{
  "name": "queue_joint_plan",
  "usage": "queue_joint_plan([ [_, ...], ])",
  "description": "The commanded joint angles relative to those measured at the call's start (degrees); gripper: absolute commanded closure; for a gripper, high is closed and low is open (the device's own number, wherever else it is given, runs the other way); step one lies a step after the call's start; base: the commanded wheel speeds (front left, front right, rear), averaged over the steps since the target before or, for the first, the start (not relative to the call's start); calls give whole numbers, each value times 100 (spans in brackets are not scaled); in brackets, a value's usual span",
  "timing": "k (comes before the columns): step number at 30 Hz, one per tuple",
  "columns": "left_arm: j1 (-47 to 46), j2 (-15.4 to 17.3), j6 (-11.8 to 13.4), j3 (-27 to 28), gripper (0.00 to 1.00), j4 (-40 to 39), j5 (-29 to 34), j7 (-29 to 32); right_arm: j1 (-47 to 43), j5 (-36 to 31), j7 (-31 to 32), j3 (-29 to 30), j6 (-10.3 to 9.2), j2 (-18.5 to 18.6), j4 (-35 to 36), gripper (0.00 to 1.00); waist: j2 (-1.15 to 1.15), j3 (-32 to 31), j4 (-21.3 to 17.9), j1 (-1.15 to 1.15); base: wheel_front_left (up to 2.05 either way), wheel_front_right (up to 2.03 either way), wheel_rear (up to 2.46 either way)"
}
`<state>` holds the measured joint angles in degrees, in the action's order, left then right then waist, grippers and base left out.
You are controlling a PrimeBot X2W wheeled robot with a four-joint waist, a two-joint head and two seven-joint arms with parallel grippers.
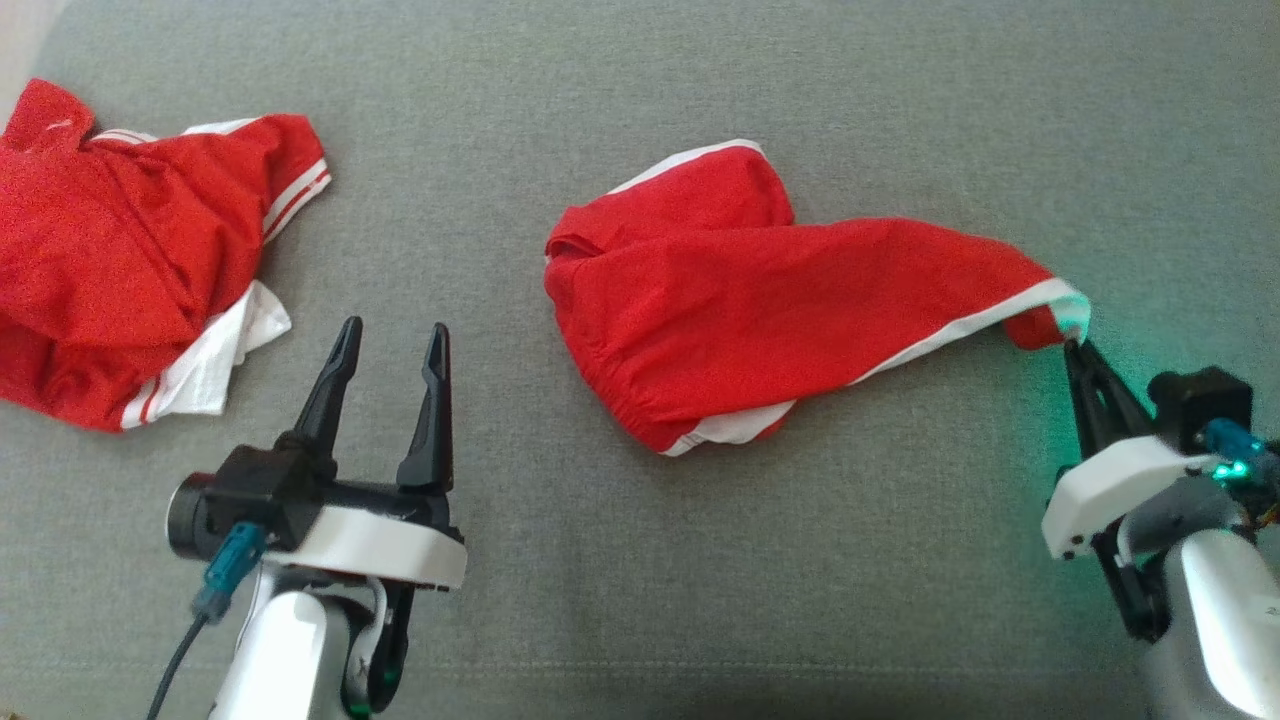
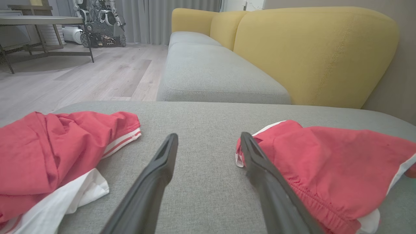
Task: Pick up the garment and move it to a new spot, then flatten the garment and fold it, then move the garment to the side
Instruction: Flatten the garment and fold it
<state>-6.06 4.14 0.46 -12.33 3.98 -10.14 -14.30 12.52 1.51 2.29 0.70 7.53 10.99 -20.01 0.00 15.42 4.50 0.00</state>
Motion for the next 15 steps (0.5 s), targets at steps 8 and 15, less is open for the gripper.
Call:
queue_joint_plan([
  [8,-107,45,-27,262,0,-164,128,-70,-411,32,55,154,-4,-307,513,0,0,-153,-163,0,0,0,0],
  [15,39,73,-5,309,0,-166,144,-70,-812,257,-20,231,-4,-565,1393,0,0,-369,-228,0,0,0,0],
])
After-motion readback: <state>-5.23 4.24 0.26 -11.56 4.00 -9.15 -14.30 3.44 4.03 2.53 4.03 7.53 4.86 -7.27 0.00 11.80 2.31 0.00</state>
